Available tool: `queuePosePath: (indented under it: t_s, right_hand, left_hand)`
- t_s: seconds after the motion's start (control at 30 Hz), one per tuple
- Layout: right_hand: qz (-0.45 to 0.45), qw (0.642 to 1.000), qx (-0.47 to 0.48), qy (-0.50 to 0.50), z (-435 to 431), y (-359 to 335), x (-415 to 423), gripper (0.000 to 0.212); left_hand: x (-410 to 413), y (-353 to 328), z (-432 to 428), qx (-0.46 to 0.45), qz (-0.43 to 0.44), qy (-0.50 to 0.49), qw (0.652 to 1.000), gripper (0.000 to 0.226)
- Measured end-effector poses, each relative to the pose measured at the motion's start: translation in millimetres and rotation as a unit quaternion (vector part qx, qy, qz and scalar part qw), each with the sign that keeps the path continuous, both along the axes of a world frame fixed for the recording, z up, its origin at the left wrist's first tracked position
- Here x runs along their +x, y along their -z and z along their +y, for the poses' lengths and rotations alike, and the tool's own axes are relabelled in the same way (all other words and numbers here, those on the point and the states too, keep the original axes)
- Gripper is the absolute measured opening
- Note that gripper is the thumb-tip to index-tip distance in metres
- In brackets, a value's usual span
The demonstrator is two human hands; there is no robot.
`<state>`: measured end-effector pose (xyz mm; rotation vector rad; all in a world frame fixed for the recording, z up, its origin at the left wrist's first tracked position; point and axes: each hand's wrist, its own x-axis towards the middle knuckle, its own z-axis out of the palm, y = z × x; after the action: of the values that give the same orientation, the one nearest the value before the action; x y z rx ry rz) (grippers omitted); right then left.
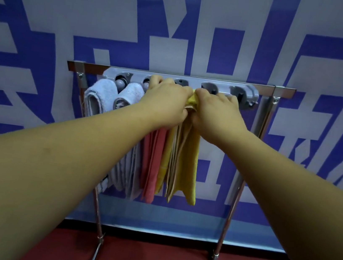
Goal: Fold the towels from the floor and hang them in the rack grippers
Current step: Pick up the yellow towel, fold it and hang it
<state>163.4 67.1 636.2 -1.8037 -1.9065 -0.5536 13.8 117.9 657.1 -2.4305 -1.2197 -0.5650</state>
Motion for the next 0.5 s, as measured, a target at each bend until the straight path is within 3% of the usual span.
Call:
queuePosePath:
  t_s: [0.23,0.5]
  right_hand:
    - [0.111,0.993,-0.03,-0.01,-11.6,-3.1,-3.9,0.044]
    - [0.094,0.993,-0.068,0.005,-17.9,4.7,-2.1,0.059]
  left_hand:
    - [-7.2,-4.4,1.9,0.002,0.027,0.002,1.0,0.014]
    - [-7.4,6.3,-6.3,0.005,0.003,-0.005,1.0,0.017]
